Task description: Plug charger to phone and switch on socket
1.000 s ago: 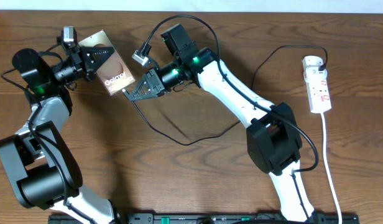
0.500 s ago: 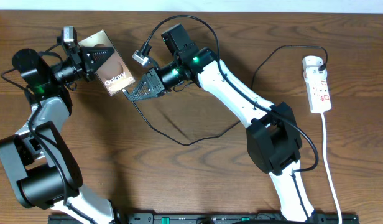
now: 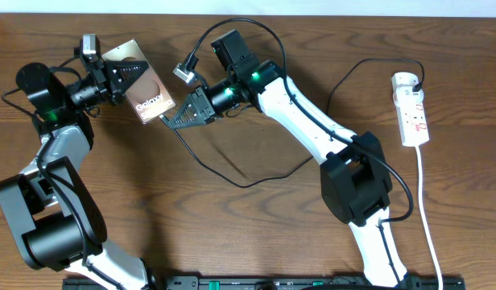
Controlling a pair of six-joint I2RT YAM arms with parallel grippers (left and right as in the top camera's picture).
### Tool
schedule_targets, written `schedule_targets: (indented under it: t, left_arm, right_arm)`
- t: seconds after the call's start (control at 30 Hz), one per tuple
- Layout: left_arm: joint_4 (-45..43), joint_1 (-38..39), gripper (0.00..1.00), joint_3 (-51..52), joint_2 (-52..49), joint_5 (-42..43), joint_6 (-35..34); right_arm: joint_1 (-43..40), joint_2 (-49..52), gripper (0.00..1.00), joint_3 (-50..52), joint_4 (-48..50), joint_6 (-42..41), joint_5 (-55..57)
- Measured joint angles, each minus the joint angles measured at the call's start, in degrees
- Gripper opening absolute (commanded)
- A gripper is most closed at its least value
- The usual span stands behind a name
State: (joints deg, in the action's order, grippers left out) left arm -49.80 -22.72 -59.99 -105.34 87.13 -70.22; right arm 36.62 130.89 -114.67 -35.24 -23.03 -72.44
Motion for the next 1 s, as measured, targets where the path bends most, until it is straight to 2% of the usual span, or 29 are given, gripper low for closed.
schedule_targets:
  t: [1.0]
  left_arm:
    - [0.0,0.8,0.07,0.0,0.0,-0.5,0.2]
  right_arm:
    - [0.4,0.0,0.01,0.1,4.1,-2.7,0.0]
